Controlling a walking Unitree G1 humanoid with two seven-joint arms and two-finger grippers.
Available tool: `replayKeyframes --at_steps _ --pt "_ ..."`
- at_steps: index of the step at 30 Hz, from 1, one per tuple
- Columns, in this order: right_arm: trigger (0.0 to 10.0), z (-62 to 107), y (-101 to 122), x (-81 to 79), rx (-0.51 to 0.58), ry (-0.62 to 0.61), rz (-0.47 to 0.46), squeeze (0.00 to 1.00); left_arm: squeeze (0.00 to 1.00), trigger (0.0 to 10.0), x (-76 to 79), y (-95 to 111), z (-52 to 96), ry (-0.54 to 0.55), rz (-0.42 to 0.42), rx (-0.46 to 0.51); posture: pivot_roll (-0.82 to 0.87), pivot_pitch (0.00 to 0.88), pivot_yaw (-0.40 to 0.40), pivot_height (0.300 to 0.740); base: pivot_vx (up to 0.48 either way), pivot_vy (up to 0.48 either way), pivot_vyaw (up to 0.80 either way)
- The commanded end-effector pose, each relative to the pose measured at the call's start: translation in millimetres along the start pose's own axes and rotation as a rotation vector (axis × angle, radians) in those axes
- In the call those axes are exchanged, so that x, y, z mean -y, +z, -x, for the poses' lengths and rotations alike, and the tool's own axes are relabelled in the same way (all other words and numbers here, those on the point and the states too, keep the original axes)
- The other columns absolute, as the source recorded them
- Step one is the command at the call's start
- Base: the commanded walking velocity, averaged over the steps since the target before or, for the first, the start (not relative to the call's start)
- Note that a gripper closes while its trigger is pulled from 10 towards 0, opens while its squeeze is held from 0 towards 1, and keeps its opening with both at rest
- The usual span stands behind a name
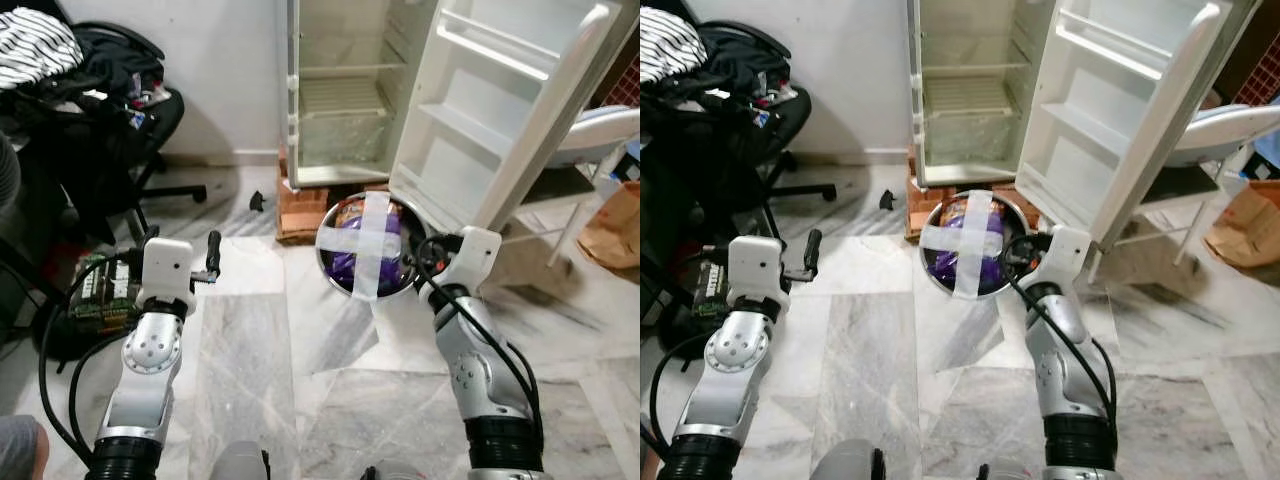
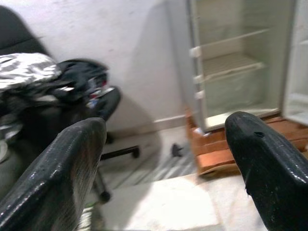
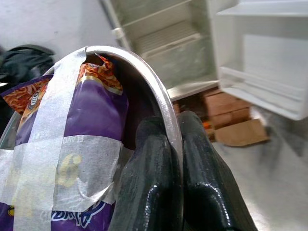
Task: Restocking fridge
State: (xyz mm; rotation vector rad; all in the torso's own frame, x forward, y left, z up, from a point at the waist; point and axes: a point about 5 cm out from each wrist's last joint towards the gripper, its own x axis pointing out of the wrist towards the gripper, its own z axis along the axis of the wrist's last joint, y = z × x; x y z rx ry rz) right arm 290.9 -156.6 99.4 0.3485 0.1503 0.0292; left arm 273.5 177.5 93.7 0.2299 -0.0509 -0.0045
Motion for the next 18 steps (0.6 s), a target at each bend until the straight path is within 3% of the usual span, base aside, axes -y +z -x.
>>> replayKeyframes --at_steps 1,18 --pt "10.0 -0.1 7.3 6.3 0.033 -0.021 0.004 0.00 0.00 10.0 5.3 3.1 -0.9 -0.024 0.011 0.022 0.01 0.036 -0.039 0.740 0.000 0.000 0.00" --pt "10.0 -2.1 5.8 3.9 0.034 -0.024 0.013 0.00 0.00 10.0 5.3 -2.1 -1.1 -0.037 0.025 -0.012 0.01 0.036 -0.042 0.740 0.443 0.000 0.00"
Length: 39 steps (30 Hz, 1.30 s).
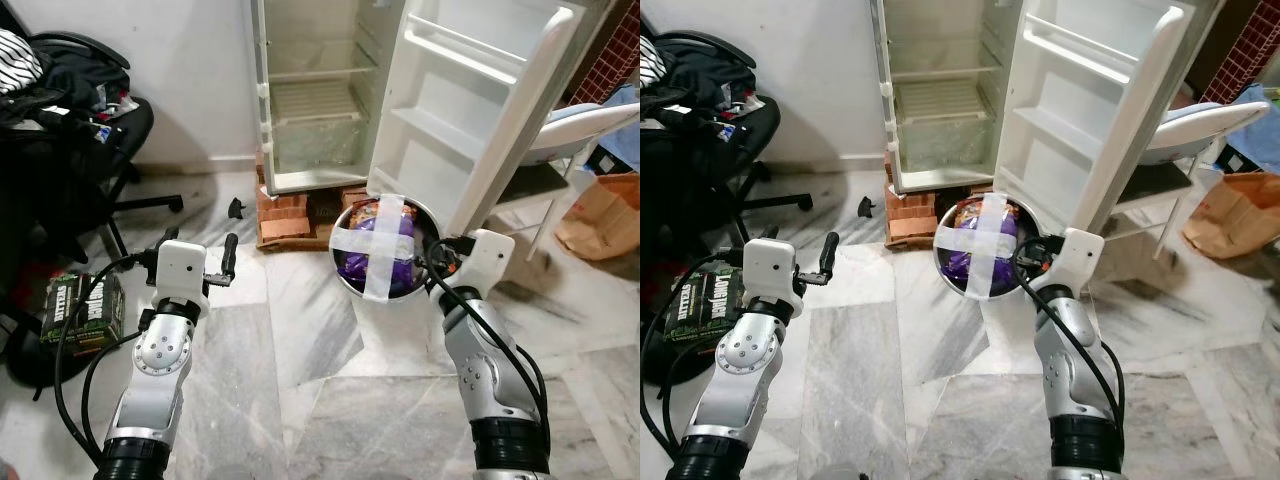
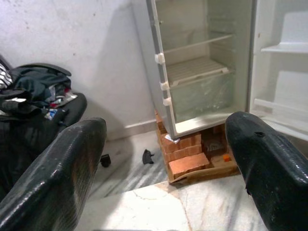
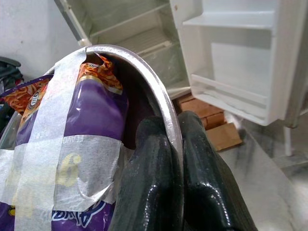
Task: Restocking fridge
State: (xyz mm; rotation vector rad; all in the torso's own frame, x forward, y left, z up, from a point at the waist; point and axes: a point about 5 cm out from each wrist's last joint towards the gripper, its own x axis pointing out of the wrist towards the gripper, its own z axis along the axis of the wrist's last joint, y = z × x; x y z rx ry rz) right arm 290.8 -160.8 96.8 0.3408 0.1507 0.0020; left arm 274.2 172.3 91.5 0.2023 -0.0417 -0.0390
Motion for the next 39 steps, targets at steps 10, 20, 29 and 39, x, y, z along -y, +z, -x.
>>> replayKeyframes --at_steps 10,20,29,39 --pt "10.0 -2.8 5.0 -0.9 0.025 -0.002 0.008 0.00 0.00 10.0 1.7 0.3 -1.7 0.013 -0.003 0.003 0.01 0.037 -0.039 0.740 0.412 0.156 0.00" --pt "10.0 -3.0 4.2 -1.1 0.024 -0.004 0.006 0.00 0.00 10.0 -1.3 -1.1 -2.5 0.039 0.008 -0.007 0.01 0.038 -0.040 0.740 0.364 0.313 0.00" --pt "10.0 -3.7 3.5 -2.4 0.022 0.002 0.007 0.00 0.00 10.0 -2.2 -1.4 -2.2 0.051 -0.005 -0.009 0.01 0.042 -0.043 0.740 0.363 0.314 0.00" --pt "10.0 -4.2 3.2 -3.0 0.024 0.002 0.006 0.00 0.00 10.0 -2.0 -1.6 -1.7 0.025 -0.018 -0.003 0.01 0.039 -0.044 0.740 0.461 0.027 0.00"
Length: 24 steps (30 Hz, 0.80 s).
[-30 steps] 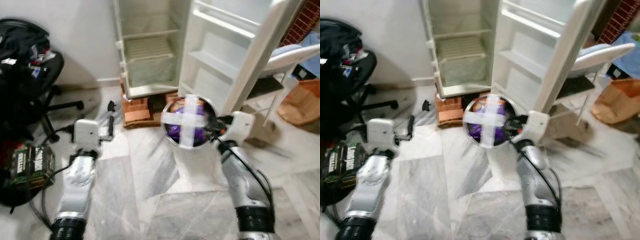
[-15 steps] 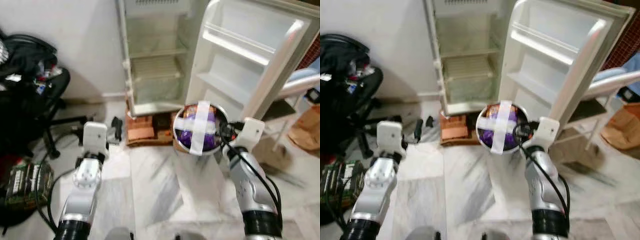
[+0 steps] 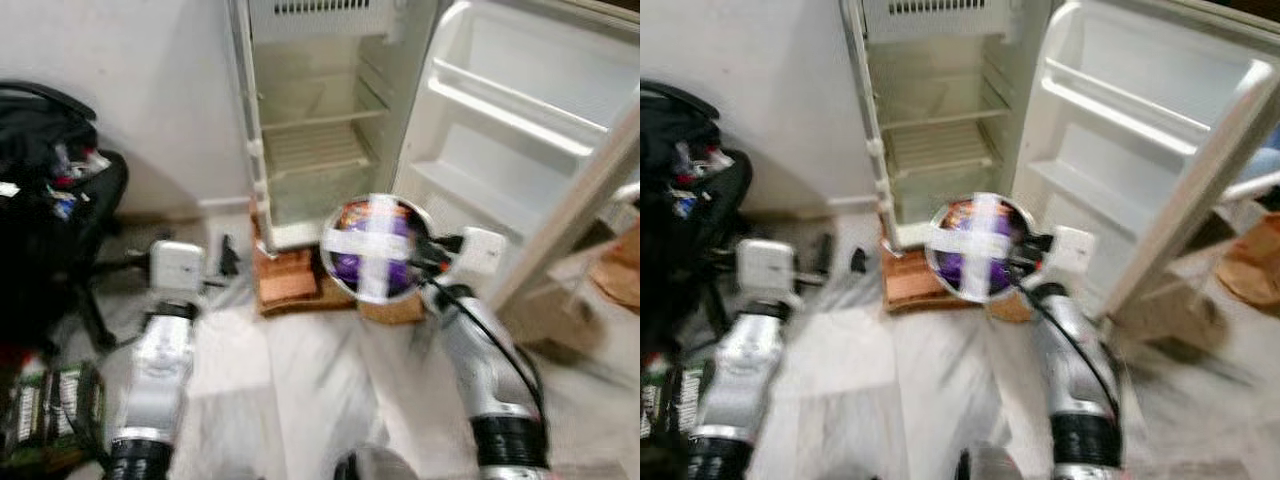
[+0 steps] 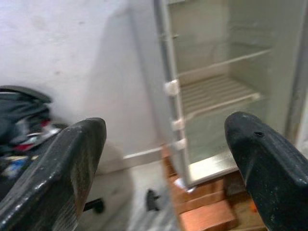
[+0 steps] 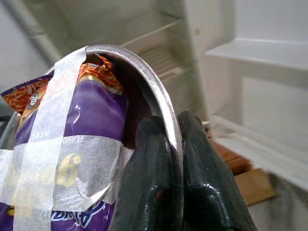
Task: Restocking fridge
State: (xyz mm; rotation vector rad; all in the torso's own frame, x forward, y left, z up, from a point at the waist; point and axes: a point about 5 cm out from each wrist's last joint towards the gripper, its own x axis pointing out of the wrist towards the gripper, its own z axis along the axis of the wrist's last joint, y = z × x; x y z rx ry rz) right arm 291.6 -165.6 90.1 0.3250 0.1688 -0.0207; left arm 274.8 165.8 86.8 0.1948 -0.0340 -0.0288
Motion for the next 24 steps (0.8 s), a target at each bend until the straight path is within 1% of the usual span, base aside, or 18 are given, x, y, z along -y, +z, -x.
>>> replayKeyframes --at_steps 1,9,12,17,19,24 --pt "10.0 -2.5 7.9 -10.1 0.039 0.030 -0.007 0.00 0.00 10.0 -9.3 1.8 -1.7 0.012 -0.024 0.005 0.01 0.039 -0.044 0.740 0.480 0.000 0.00" --pt "10.0 -3.3 8.3 -10.8 0.040 0.035 -0.005 0.00 0.00 10.0 -9.3 1.6 -2.2 0.015 -0.025 0.005 0.01 0.038 -0.047 0.740 0.480 0.000 0.00" --pt "10.0 -3.7 8.4 -11.2 0.041 0.035 -0.004 0.00 0.00 10.0 -8.4 2.2 -2.4 0.007 -0.041 0.010 0.01 0.038 -0.047 0.740 0.480 0.000 0.00" --pt "10.0 -3.9 9.8 -12.9 0.053 0.038 0.006 0.00 0.00 10.0 -8.9 1.4 -2.3 0.015 -0.037 0.004 0.01 0.039 -0.047 0.740 0.480 0.000 0.00" --pt "10.0 -3.9 9.2 -13.3 0.051 0.039 0.006 0.00 0.00 10.0 -11.2 -0.8 -2.1 0.038 -0.038 -0.012 0.01 0.040 -0.048 0.740 0.480 0.000 0.00" --pt "10.0 -4.2 7.6 -13.3 0.047 0.038 0.006 0.00 0.00 10.0 -11.7 -1.0 -2.7 0.041 -0.035 -0.012 0.02 0.038 -0.048 0.740 0.480 0.000 0.00"
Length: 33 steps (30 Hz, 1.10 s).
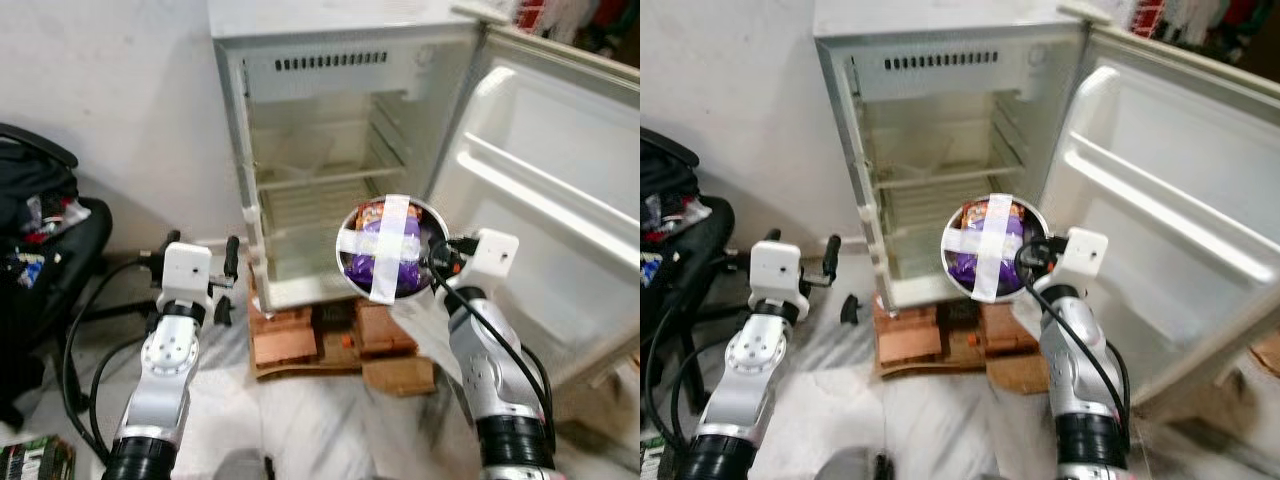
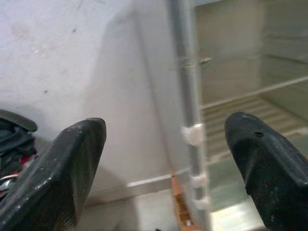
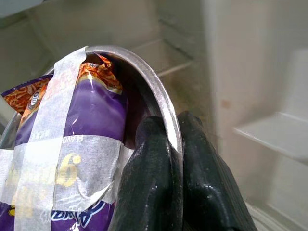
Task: Restocking fridge
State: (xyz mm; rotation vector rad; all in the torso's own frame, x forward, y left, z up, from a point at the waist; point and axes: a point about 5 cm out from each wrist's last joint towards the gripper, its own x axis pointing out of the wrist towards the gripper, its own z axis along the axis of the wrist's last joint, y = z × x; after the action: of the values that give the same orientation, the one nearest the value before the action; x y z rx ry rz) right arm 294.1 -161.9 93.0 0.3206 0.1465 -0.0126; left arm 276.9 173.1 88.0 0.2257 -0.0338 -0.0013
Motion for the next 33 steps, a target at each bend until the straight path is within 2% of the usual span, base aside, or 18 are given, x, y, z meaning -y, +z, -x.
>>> replayKeyframes --at_steps 1,4,7,10,12,13,15,17,21,24,25,28,31,33 --pt "10.0 -2.7 5.5 -8.7 0.025 0.028 0.001 0.00 0.00 10.0 -4.4 -1.6 -1.1 0.027 0.003 -0.020 0.02 0.038 -0.048 0.740 0.458 0.000 0.00" --pt "10.0 -2.9 4.7 -8.9 0.023 0.029 0.000 0.00 0.00 10.0 -4.4 -1.6 -1.2 0.035 0.004 -0.025 0.02 0.035 -0.051 0.740 0.419 0.000 0.00" --pt "10.0 -3.0 1.1 -8.4 0.017 0.030 0.001 0.00 0.00 10.0 -5.8 -10.1 1.2 0.091 0.028 -0.103 0.02 0.036 -0.054 0.740 0.000 0.000 0.00" --pt "10.0 -1.9 2.8 -13.5 0.019 0.042 -0.009 0.00 0.00 10.0 -11.2 -11.3 10.2 0.128 0.091 -0.159 0.04 0.034 -0.058 0.740 0.000 0.000 0.00" --pt "10.0 -3.1 0.4 -15.3 0.014 0.052 -0.006 0.00 0.00 10.0 -12.7 -13.9 14.5 0.147 0.097 -0.182 0.05 0.038 -0.055 0.740 0.000 0.000 0.00" --pt "10.0 -4.1 -2.0 -15.7 0.009 0.054 -0.003 0.00 0.00 10.0 -13.0 -15.1 16.1 0.144 0.074 -0.181 0.06 0.036 -0.054 0.740 0.000 0.000 0.00" --pt "10.0 -9.9 -0.1 -16.6 0.015 0.042 -0.025 0.00 0.00 10.0 -18.1 -0.3 5.9 0.081 -0.059 0.002 0.06 0.037 -0.061 0.740 0.000 0.000 0.00" --pt "10.0 -11.3 1.0 -17.4 0.019 0.049 -0.021 0.00 0.00 10.0 -19.0 4.1 0.5 0.076 -0.087 0.025 0.07 0.041 -0.063 0.740 0.000 0.000 0.00" --pt "10.0 -17.8 2.6 -20.2 0.021 0.069 -0.001 0.00 0.00 10.0 -23.3 18.0 -31.4 0.078 -0.106 0.038 0.07 0.030 -0.064 0.740 0.000 0.000 0.00" --pt "10.0 -22.2 7.5 -19.4 0.036 0.064 -0.006 0.00 0.00 10.0 -19.4 21.4 -45.6 0.065 -0.115 0.042 0.06 0.008 -0.072 0.740 0.000 0.000 0.00" --pt "10.0 -25.0 10.8 -20.7 0.046 0.066 -0.007 0.00 0.00 10.0 -12.4 19.8 -53.3 0.005 -0.069 0.036 0.05 0.002 -0.080 0.740 0.000 0.000 0.00" --pt "10.0 -27.7 12.2 -22.9 0.052 0.071 -0.005 0.00 0.00 10.0 1.8 13.0 -58.3 -0.119 0.039 -0.006 0.04 0.000 -0.082 0.740 0.000 0.000 0.00" --pt "10.0 -26.0 11.0 -21.4 0.055 0.071 -0.002 0.00 0.00 10.0 10.0 5.4 -53.4 -0.100 0.117 -0.041 0.03 0.000 -0.071 0.740 0.000 0.000 0.00" --pt "10.0 -25.7 10.6 -20.8 0.055 0.070 -0.001 0.00 0.00 10.0 10.4 4.4 -52.4 -0.097 0.121 -0.042 0.03 0.000 -0.071 0.740 0.000 0.000 0.00"
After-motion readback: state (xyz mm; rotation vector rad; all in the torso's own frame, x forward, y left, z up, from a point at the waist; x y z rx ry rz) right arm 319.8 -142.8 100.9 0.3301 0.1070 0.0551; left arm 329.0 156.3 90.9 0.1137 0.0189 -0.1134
